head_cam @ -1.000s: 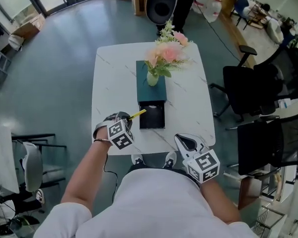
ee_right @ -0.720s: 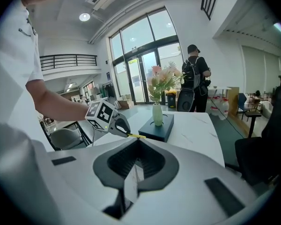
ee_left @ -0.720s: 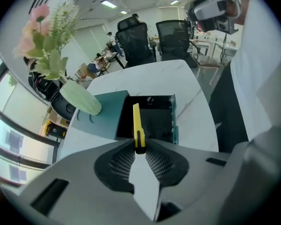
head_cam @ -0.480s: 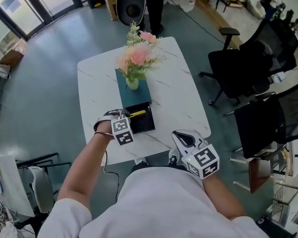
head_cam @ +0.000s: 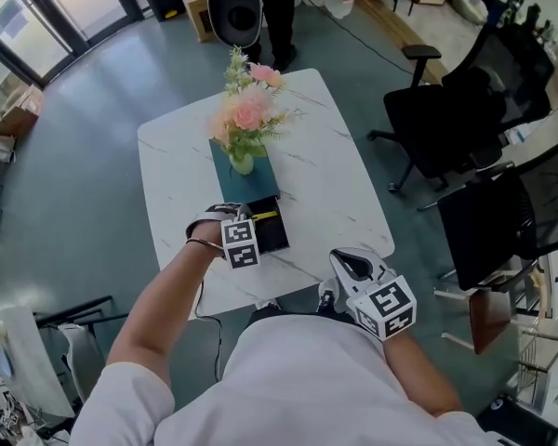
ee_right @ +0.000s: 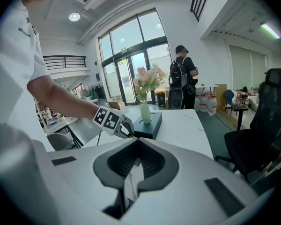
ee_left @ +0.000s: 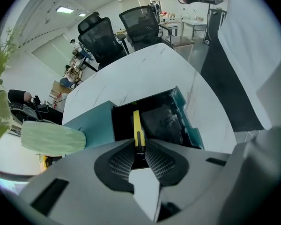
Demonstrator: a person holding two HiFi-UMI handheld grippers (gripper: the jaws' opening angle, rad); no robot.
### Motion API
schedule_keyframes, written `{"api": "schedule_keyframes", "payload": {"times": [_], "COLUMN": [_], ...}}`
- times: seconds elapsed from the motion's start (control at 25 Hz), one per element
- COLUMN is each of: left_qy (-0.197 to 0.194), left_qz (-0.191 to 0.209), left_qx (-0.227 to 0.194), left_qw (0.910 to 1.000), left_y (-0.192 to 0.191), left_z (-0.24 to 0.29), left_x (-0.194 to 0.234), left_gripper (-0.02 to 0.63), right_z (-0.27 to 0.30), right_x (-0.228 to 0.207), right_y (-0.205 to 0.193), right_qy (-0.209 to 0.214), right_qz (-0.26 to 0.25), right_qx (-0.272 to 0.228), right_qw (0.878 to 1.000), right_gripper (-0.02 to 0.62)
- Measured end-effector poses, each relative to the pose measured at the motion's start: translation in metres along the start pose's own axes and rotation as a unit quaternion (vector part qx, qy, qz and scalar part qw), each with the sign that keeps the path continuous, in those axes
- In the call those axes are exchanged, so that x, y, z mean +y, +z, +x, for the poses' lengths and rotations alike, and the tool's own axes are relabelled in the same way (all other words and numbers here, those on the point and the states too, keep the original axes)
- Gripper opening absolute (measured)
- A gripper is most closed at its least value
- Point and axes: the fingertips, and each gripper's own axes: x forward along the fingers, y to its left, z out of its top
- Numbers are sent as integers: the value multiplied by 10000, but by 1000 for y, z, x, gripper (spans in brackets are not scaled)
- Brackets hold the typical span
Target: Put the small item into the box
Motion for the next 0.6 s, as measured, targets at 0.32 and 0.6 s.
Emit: {"api": "schedule_keyframes", "payload": {"times": [0.32, 0.6], "left_qy": [-50, 9], "left_qz": [-34, -180], "left_qx": [-40, 47], "left_qw": [10000, 9998], "left_y": [2, 2], "left_z": [1, -6], "left_x": [-1, -7], "left_gripper": [81, 83], "right_z": [-6, -4], "right_x": [-4, -5], "right_y": [-3, 0], "right_qy": [-26, 175], "right_qz": [17, -101], "right_qx": [-10, -43], "right_qw": [10000, 9998], "right_gripper": [15, 15]}}
